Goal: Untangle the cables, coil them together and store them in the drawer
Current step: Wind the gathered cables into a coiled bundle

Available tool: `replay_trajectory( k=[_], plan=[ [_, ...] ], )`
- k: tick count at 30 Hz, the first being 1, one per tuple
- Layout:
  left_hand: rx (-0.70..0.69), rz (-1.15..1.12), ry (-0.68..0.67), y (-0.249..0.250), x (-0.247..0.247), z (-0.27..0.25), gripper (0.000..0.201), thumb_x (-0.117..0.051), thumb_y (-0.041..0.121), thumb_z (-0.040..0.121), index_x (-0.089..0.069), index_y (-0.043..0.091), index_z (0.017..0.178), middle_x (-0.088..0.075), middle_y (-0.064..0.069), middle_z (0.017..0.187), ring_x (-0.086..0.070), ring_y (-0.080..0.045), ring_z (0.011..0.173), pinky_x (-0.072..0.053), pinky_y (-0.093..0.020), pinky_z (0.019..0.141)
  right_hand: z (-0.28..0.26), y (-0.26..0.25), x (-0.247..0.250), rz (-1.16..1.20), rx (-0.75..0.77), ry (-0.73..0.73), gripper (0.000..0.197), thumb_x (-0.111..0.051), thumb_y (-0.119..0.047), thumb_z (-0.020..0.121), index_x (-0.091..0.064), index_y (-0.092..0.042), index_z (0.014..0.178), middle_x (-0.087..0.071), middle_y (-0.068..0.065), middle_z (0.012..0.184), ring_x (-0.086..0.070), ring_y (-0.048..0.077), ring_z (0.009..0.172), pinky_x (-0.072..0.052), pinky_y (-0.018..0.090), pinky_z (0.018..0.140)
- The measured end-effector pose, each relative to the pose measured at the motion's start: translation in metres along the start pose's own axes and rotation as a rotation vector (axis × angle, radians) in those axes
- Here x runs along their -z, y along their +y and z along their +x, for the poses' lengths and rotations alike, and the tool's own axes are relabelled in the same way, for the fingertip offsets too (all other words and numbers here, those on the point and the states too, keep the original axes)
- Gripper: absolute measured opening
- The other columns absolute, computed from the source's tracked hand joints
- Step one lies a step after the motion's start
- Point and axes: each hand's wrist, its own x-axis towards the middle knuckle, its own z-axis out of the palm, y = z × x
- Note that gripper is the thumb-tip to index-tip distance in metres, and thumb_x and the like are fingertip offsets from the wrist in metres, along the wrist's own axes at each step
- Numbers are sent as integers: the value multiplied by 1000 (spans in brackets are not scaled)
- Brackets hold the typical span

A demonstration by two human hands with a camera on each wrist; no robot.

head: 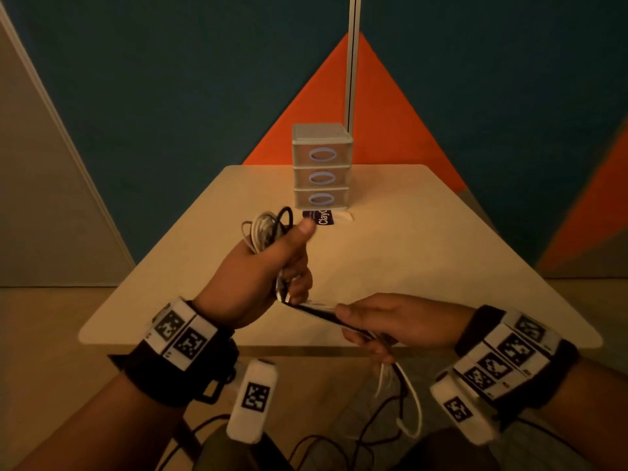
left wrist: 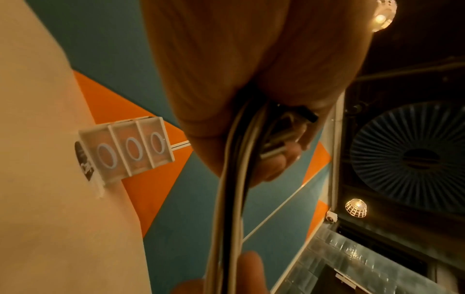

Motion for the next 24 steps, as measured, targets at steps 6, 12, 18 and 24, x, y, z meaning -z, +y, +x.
replay_trajectory(
  k=[6,12,18,24],
  plan=[
    [-179,716,-120,9,5,-7,39,-79,19,85,-51,-1,68,-57,-12,55,-53,-26,49,-46,-30,54,-13,6,10,78,-115,29,46,-50,-58,91,-61,-14,85,-37,-1,58,-29,9,43,-30,24,47],
    [-265,1099,-198,-7,-1,-1,40,-73,37,89,-64,35,128,-59,34,92,-57,11,86,-41,-9,74,-3,4,16,44,-169,184,41,-42,-50,104,-52,-18,80,-30,-6,58,-23,9,46,-24,22,44],
    [-461,1566,-263,-22,6,6,68,-73,4,79,-56,26,141,-61,-6,113,-57,-25,99,-48,-34,77,-1,-7,22,237,-181,189,41,-41,-47,104,-49,-18,77,-25,-4,58,-19,8,42,-15,23,44],
    [-346,1656,-314,-23,1,10,59,-66,9,84,-55,22,140,-63,-5,127,-57,-28,113,-53,-43,87,2,-14,20,353,-219,149,43,-40,-47,105,-45,-20,72,-26,-5,55,-18,6,38,-12,23,44]
  ],
)
